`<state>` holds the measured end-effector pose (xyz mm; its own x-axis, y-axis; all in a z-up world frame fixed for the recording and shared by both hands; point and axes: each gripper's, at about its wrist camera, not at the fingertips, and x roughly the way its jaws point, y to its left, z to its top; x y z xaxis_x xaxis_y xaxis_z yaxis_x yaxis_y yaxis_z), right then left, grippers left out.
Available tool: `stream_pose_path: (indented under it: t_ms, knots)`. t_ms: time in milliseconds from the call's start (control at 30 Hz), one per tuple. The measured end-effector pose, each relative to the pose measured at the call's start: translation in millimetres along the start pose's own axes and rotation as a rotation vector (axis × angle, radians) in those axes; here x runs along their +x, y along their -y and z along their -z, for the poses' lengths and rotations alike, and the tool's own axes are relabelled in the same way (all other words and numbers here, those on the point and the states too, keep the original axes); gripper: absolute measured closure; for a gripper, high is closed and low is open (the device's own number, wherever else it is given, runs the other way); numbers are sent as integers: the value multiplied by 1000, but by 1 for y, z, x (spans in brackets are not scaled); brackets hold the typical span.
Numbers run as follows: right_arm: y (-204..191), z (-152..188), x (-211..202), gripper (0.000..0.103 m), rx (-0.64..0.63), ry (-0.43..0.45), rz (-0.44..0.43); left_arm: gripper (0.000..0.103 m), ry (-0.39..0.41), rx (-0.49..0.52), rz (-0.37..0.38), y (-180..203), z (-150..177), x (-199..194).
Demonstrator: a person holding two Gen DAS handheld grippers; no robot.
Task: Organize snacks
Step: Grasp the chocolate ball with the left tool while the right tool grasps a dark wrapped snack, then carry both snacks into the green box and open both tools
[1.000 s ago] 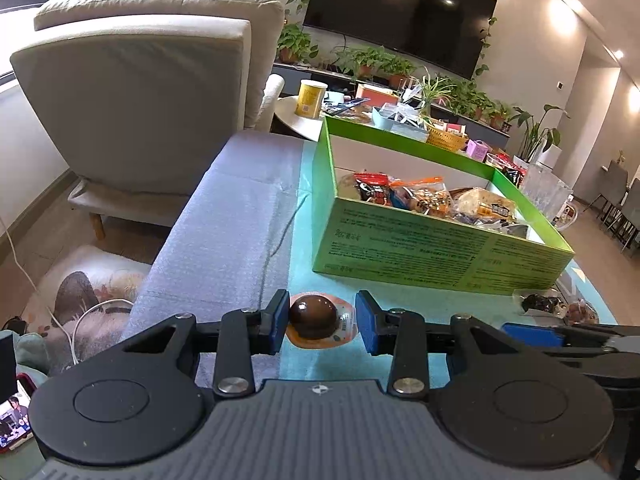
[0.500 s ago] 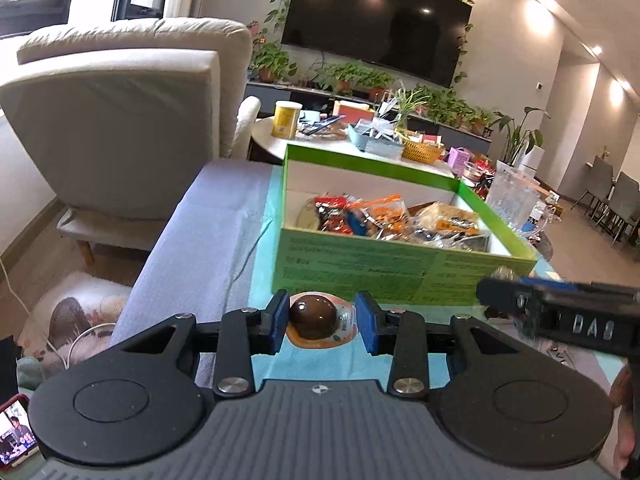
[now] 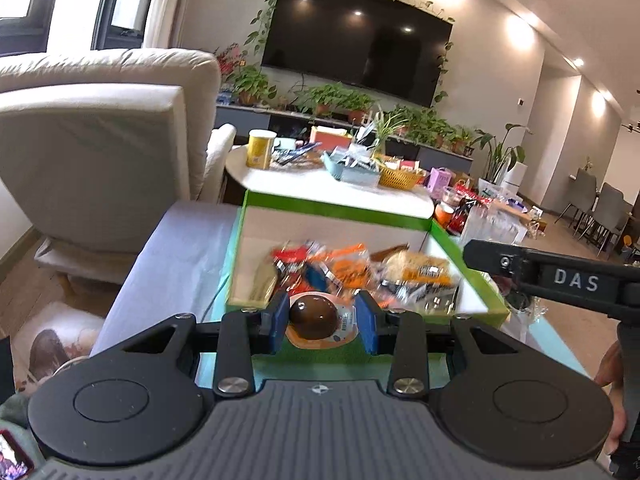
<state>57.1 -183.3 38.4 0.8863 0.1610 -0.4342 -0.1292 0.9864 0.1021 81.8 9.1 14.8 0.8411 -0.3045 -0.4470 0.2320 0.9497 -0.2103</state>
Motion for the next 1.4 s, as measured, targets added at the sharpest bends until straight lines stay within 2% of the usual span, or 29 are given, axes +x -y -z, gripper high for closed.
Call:
stream_pose_path:
  t_ms: [200, 433, 733, 1033, 1067, 1200, 1400]
  knots:
    - [7, -15, 22, 49, -4, 22, 27, 69, 29, 1, 10, 7, -24, 23]
    - [15, -21, 52, 49, 7, -1, 45, 69, 36, 0, -12, 7, -42, 57]
    - [19, -18, 84, 49, 15, -57, 62, 69, -26, 9, -35, 1, -37, 94]
    - [21, -14, 98, 49, 20, -96, 89, 68, -74, 12, -35, -1, -30, 114]
    - [20, -13, 100, 49, 13, -106, 93, 67, -85, 13, -37, 0, -29, 117]
    - [16, -8, 104, 49, -11, -149, 106, 49, -108, 25, -56, 2, -25, 118]
    - [18, -8, 91, 48, 1, -140, 115, 49, -117, 5, -59, -2, -24, 111]
